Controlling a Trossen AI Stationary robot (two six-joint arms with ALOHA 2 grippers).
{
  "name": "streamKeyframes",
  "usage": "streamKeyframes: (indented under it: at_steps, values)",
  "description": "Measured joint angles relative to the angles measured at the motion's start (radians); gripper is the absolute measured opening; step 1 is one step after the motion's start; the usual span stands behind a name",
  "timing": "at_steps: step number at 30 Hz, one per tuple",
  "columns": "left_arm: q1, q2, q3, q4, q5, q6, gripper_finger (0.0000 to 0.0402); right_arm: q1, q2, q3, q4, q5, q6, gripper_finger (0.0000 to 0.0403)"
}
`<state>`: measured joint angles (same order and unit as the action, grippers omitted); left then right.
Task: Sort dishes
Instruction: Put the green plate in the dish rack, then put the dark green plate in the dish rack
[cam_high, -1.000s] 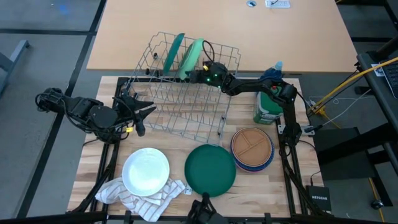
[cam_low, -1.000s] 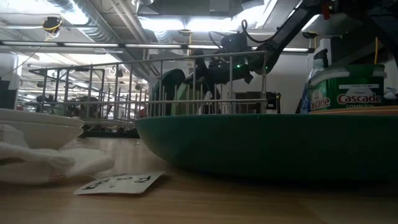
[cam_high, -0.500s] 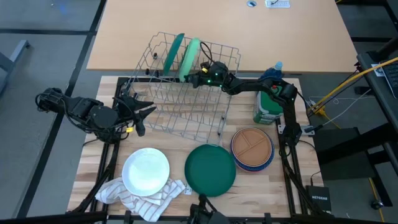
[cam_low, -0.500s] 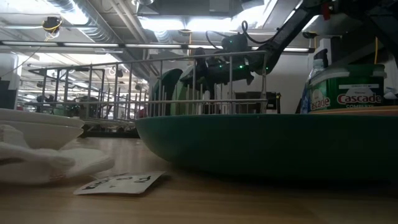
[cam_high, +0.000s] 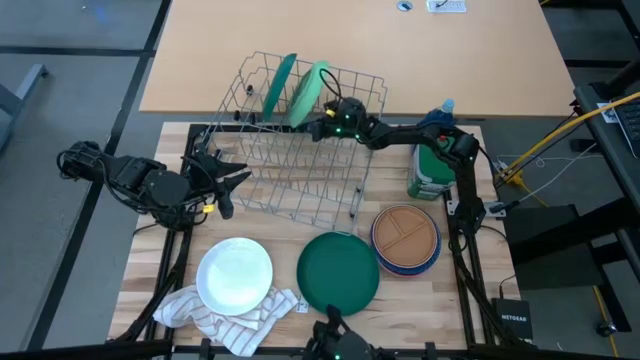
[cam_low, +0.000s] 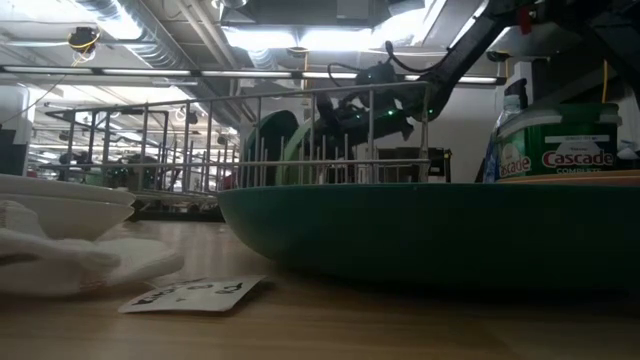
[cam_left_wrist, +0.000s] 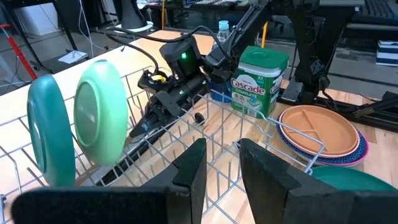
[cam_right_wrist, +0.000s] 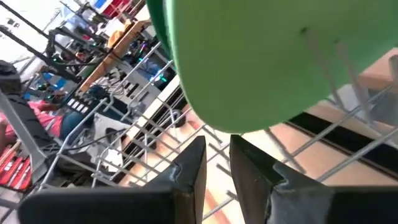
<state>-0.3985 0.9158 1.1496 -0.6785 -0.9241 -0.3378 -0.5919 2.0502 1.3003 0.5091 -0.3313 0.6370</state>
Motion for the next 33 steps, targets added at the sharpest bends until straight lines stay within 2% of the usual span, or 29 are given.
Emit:
streamKeyframes:
  at_steps: [6, 10, 19, 26, 33]
  values:
    - [0.000, 0.003, 0.000, -0.019, 0.000, -0.007, 0.0088, 0.003, -0.059, 0.000, -0.096, 0.043, -0.092, 0.0074]
    - [0.000, 0.003, 0.000, -0.041, 0.000, -0.018, 0.0088, 0.003, -0.128, 0.001, -0.256, 0.085, -0.151, 0.0074]
    - [0.000, 0.003, 0.000, -0.047, 0.000, -0.048, 0.0088, 0.036, -0.293, 0.001, -0.521, 0.095, -0.271, 0.0074]
    - [0.000, 0.003, 0.000, -0.046, 0.000, -0.048, 0.0088, 0.135, -0.456, 0.001, -0.703, 0.142, -0.389, 0.0074]
    - [0.000, 0.022, 0.000, -0.046, 0.000, -0.048, 0.0088, 0.306, -0.597, 0.001, -0.978, 0.156, -0.443, 0.0074]
